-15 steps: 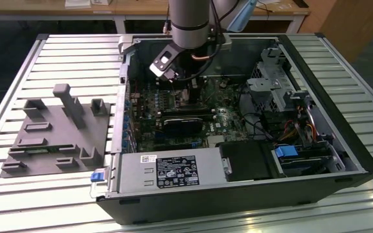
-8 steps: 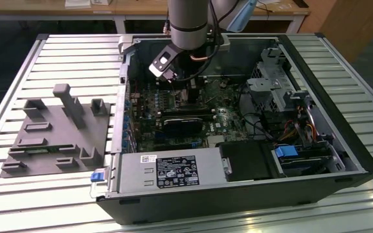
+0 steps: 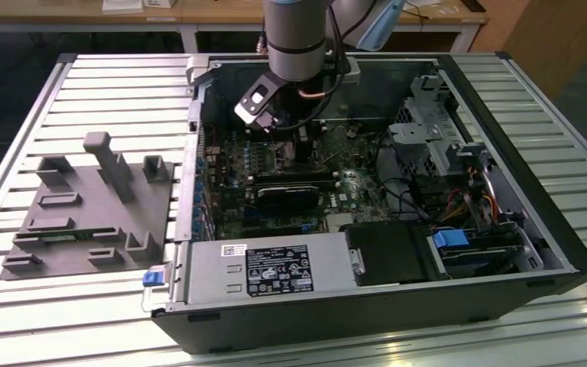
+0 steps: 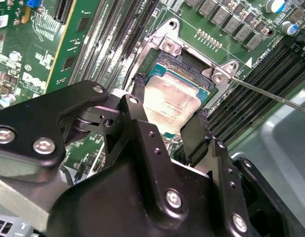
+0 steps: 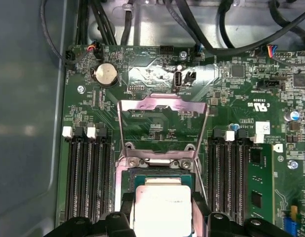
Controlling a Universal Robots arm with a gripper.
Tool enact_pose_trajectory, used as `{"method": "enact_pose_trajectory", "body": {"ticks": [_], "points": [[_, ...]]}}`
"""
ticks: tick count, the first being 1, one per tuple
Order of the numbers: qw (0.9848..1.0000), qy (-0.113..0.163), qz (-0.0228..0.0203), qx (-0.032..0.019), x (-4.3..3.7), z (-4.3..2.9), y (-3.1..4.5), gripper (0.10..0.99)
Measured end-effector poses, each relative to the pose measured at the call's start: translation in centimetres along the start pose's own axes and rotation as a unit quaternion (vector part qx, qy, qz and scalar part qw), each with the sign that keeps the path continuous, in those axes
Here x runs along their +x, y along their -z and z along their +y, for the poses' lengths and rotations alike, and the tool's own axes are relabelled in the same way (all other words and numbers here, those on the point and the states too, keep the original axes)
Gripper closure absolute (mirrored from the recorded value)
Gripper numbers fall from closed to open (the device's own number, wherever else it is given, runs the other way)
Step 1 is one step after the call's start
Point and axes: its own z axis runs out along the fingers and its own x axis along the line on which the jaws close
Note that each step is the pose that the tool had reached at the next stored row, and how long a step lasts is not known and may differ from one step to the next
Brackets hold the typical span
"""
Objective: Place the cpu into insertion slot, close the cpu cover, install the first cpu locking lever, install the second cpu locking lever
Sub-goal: 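Place the cpu into insertion slot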
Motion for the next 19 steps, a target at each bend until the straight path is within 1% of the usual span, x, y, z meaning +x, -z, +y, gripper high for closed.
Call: {"method": "enact_pose_trajectory", "body": {"ticks": [5, 11, 19], "points": [[1.0000, 0.000, 0.0000, 0.0000, 0.12, -0.07, -0.43, 0.545], [1.0000, 0.000, 0.0001, -0.0001, 0.12, -0.08, -0.51, 0.545], [1.0000, 0.000, 0.0000, -0.0001, 0.11, -0.13, -0.94, 0.545]]}}
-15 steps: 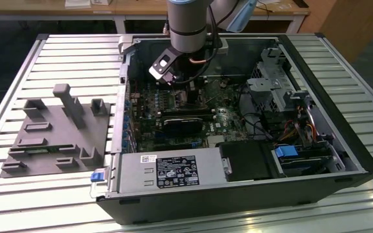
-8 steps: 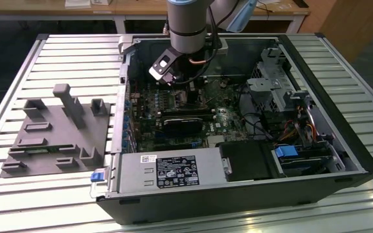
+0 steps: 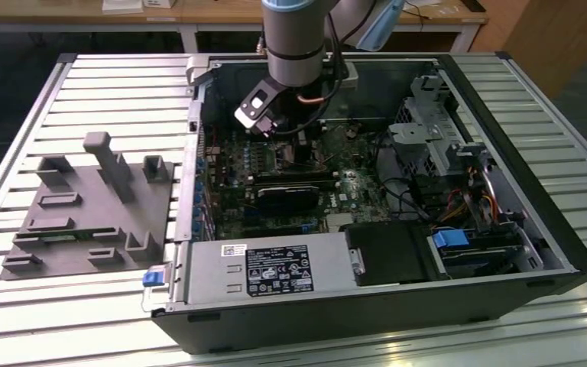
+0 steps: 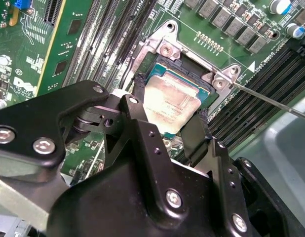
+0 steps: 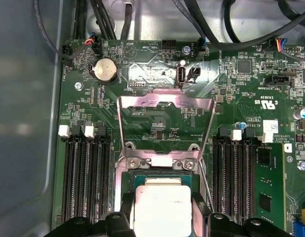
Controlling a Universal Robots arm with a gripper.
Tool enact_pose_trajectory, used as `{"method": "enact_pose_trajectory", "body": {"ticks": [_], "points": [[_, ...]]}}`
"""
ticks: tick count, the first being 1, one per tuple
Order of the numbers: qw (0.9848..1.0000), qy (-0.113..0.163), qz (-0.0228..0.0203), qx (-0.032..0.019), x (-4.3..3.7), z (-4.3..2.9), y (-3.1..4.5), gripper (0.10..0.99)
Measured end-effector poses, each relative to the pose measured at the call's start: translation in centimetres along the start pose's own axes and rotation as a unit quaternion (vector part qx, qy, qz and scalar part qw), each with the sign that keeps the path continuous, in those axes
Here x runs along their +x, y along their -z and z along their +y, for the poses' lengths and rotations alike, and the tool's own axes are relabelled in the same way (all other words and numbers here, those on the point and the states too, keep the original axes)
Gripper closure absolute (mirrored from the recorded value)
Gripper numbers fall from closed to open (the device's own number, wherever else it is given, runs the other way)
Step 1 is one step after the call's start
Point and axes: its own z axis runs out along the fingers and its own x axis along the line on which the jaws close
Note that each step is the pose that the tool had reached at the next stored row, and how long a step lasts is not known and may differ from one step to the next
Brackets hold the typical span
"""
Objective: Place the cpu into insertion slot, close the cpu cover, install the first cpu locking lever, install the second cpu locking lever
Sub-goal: 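Place the cpu into insertion slot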
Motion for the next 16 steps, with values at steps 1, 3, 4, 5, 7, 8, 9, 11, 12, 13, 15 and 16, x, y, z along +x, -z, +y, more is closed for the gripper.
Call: {"method": "enact_pose_trajectory", "body": {"ticks": [1, 3, 4, 5, 7, 8, 9, 11, 12, 13, 15, 16], "points": [[1.0000, 0.000, 0.0000, -0.0001, 0.00, -0.01, -0.05, 0.545], [1.0000, 0.000, -0.0001, -0.0001, -0.01, -0.02, -0.12, 0.545], [1.0000, 0.000, -0.0002, -0.0001, -0.01, -0.02, -0.14, 0.545], [1.0000, 0.000, 0.0000, -0.0002, 0.00, -0.02, -0.18, 0.545], [1.0000, 0.000, 0.0000, -0.0002, -0.01, -0.04, -0.32, 0.545], [1.0000, 0.000, -0.0001, -0.0001, -0.01, -0.05, -0.38, 0.545], [1.0000, 0.000, -0.0001, -0.0001, -0.01, -0.06, -0.42, 0.545], [1.0000, 0.000, -0.0002, -0.0001, -0.01, -0.06, -0.43, 0.545], [1.0000, 0.000, -0.0002, -0.0001, -0.01, -0.06, -0.43, 0.545], [1.0000, 0.000, -0.0001, -0.0001, -0.01, -0.06, -0.45, 0.545], [1.0000, 0.000, -0.0001, -0.0001, -0.01, -0.06, -0.45, 0.545], [1.0000, 0.000, -0.0001, -0.0001, -0.01, -0.06, -0.45, 0.545]]}}
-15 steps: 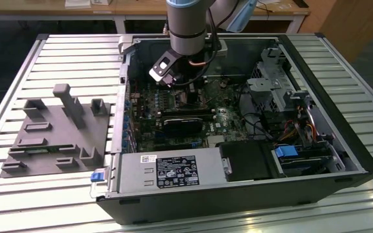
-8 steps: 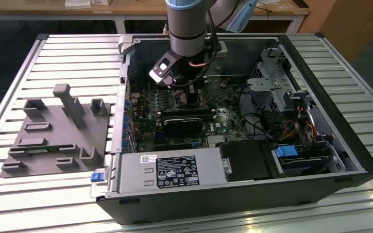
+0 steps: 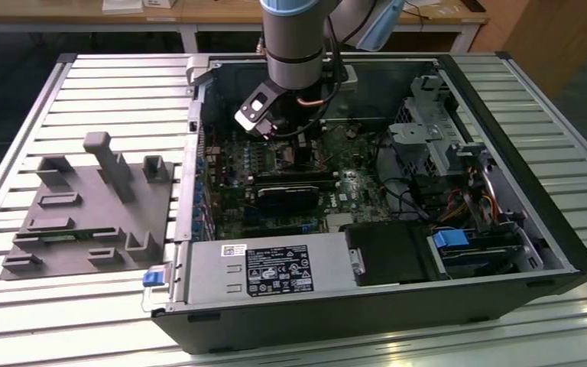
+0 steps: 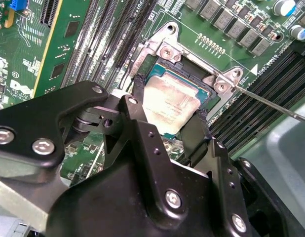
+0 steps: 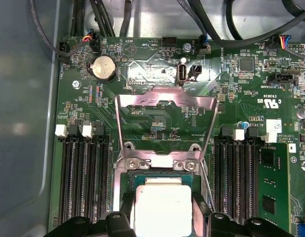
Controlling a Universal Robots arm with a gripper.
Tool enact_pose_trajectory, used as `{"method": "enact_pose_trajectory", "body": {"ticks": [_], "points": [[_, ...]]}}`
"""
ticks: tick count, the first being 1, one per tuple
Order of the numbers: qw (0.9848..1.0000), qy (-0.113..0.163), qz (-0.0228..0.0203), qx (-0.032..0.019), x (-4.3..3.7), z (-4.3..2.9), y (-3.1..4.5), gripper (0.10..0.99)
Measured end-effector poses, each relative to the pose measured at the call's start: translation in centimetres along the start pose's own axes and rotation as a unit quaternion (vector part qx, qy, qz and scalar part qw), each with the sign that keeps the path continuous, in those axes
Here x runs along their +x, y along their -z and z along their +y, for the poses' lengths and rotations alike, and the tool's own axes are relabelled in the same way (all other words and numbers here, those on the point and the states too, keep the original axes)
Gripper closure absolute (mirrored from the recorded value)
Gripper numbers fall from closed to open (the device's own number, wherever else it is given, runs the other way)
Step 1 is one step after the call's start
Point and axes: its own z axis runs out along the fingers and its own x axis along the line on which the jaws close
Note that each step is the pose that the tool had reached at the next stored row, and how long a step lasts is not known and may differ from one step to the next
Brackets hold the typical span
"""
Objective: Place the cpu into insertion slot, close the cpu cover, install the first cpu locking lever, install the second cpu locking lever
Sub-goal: 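Place the cpu into insertion slot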
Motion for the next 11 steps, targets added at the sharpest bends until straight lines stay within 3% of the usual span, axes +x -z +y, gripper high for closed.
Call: {"method": "enact_pose_trajectory", "body": {"ticks": [11], "points": [[1.0000, -0.002, 0.0021, -0.0001, 0.01, 0.01, 0.10, 0.545]]}}
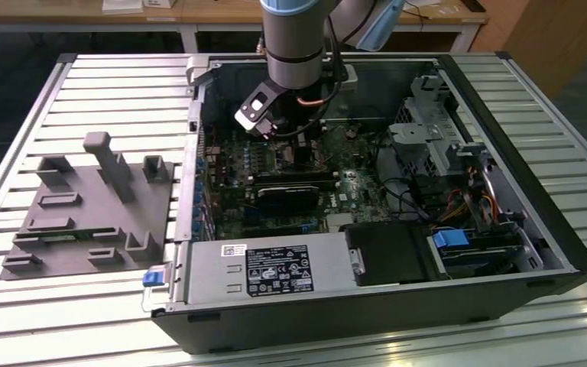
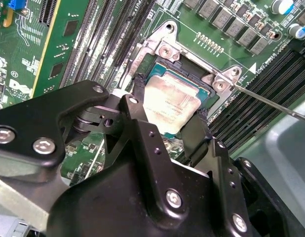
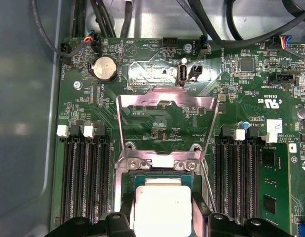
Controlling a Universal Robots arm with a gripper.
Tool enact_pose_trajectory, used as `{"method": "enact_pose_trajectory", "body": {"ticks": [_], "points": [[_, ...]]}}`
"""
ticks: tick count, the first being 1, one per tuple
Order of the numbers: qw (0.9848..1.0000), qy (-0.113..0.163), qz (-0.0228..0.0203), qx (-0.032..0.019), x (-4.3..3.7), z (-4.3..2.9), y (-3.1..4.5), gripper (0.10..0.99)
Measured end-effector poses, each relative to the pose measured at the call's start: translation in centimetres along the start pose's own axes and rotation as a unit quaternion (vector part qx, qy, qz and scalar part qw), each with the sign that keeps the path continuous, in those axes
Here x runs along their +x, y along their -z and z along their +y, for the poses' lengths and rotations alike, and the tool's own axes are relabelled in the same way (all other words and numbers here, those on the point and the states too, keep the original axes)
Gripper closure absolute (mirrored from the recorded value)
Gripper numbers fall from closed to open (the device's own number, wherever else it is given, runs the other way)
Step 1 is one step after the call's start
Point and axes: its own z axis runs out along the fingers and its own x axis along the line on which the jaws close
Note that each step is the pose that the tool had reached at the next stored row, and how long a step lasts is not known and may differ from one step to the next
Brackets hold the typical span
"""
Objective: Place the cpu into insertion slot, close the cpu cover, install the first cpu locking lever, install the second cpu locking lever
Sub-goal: 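Place the cpu into insertion slot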
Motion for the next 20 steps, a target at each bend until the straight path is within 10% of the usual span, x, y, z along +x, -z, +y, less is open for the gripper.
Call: {"method": "enact_pose_trajectory", "body": {"ticks": [20], "points": [[1.0000, -0.007, 0.0001, -0.0003, 0.22, -0.08, -0.21, 0.545]]}}
